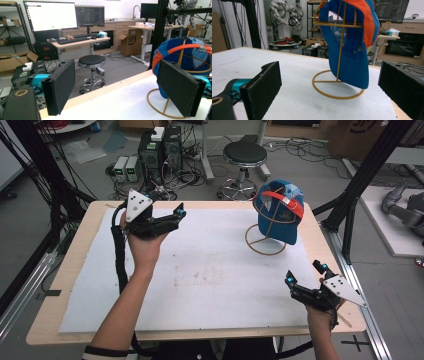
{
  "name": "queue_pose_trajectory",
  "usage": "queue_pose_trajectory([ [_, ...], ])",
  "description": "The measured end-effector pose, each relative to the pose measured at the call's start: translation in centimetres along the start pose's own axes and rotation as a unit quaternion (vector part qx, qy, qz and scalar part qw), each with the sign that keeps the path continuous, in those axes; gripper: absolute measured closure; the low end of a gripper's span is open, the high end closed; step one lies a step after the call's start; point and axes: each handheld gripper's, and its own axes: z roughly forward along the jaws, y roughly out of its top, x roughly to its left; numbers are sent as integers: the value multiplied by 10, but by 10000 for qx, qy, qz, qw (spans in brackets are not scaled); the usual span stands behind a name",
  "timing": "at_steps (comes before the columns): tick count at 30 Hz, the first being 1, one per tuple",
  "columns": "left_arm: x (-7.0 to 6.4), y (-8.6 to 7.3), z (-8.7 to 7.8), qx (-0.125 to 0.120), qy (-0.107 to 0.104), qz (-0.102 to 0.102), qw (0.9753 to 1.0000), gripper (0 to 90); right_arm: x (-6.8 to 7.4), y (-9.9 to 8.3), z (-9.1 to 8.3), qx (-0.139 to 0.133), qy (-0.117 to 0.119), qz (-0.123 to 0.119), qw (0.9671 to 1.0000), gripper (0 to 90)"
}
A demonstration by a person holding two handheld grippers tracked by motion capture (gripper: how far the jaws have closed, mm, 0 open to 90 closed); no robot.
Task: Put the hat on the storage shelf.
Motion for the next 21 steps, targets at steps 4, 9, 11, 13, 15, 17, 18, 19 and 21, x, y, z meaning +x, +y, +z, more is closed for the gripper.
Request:
queue_pose_trajectory([
  [4,5,-3,-11,-41,16,21,10000,160,-1,-1,0,12,-20,26,10000,44],
  [9,10,-8,-25,-65,72,68,9999,160,0,-1,1,32,-6,45,10000,44],
  [11,13,-11,-31,-74,91,83,9999,160,0,-1,2,22,-8,23,10000,44],
  [13,14,-14,-37,-88,127,94,9998,160,0,-1,3,28,-12,17,10000,44],
  [15,16,-17,-43,-81,137,133,9998,160,0,-1,3,43,-22,30,10000,44],
  [17,17,-21,-47,-96,132,136,9998,160,0,-2,4,47,-18,45,10000,44],
  [18,18,-23,-51,-92,141,142,9998,160,0,-2,4,47,-17,56,10000,44],
  [19,19,-25,-53,-83,154,148,9997,160,-1,-2,4,46,-22,55,10000,44],
  [21,21,-29,-58,-88,178,133,9997,160,-1,-2,4,19,-33,26,10000,44],
])
